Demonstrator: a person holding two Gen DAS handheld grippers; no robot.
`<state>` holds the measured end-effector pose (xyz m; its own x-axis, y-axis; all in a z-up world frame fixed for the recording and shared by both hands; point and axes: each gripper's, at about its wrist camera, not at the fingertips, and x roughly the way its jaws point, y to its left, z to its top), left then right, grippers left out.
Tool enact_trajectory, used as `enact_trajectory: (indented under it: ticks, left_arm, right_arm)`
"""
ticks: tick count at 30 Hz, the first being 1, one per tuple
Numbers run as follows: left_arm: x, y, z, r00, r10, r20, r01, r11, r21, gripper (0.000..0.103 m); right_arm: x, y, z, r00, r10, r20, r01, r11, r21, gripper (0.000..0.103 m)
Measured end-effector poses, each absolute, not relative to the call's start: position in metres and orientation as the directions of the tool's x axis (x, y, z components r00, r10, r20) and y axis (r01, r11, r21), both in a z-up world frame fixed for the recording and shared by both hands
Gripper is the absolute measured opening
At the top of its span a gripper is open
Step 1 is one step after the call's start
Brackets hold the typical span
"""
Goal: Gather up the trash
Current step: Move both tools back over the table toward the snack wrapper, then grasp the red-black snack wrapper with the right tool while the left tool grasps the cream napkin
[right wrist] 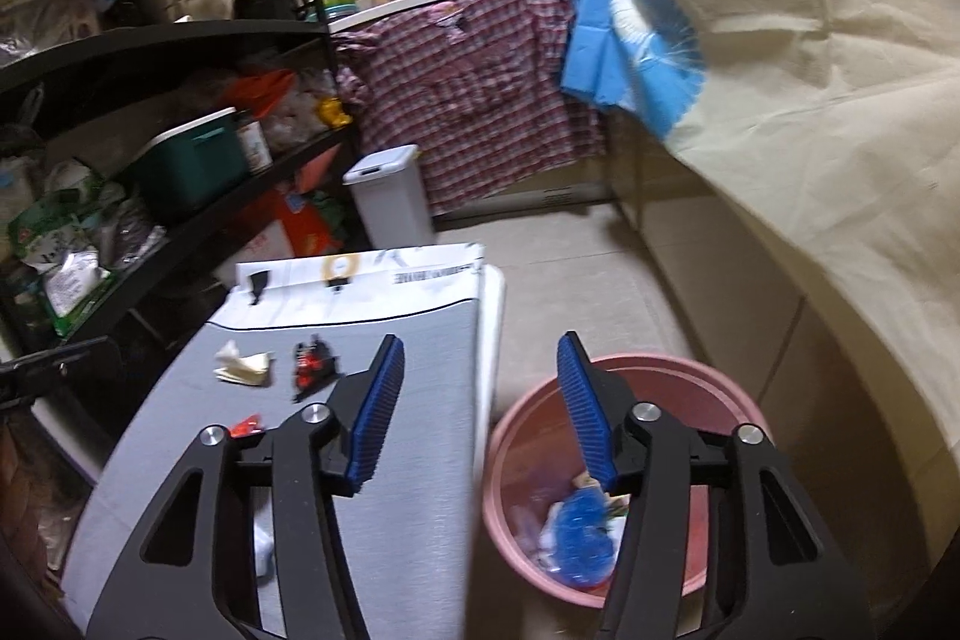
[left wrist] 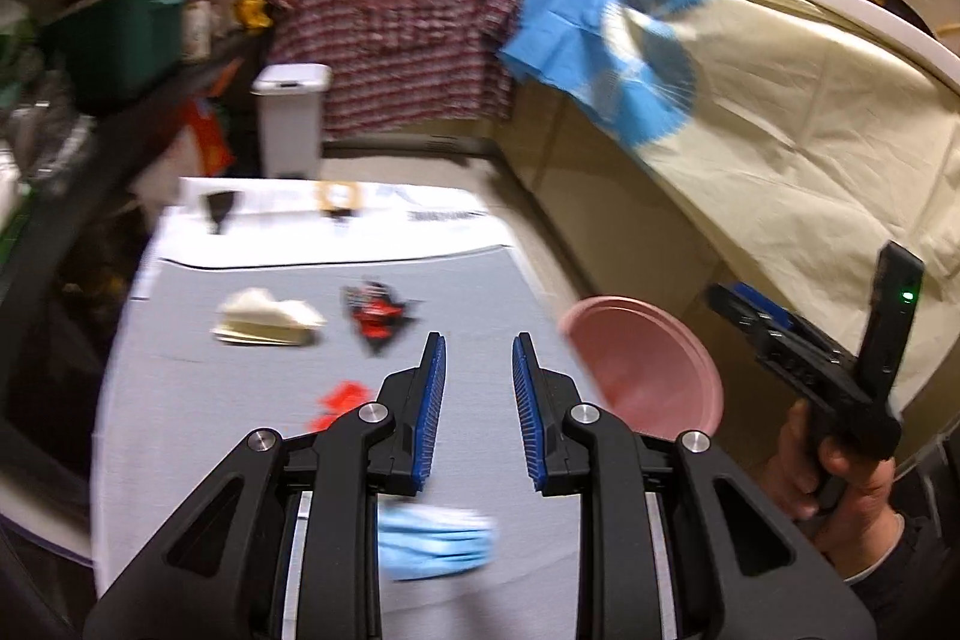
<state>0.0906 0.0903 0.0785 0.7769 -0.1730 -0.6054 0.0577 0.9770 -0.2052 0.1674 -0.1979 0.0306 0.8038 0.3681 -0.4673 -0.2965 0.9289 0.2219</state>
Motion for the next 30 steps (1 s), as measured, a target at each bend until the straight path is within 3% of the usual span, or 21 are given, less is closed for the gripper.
enact_trajectory:
  ticks: [4, 12, 30]
  left_arm:
    - [0.086, 0.136, 0.076, 0.790, -0.091, -0.606, -0.023, 0.984, -0.178, 0.023]
    - [0.094, 0.200, 0.048, 0.796, -0.019, -0.605, -0.181, 0.946, -0.267, 0.023]
    - [0.139, 0.205, 0.002, 0.760, -0.013, -0.650, -0.208, 0.942, -0.262, 0.023]
  right_arm:
    - [0.174, -0.183, 0.023, 0.777, 0.406, -0.481, -0.321, 0.913, 0.253, 0.045]
    - [0.186, -0.135, 0.013, 0.743, 0.463, -0.484, -0.398, 0.886, 0.237, 0.036]
    - [0.254, -0.034, -0.026, 0.610, 0.561, -0.560, -0.524, 0.816, 0.246, 0.035]
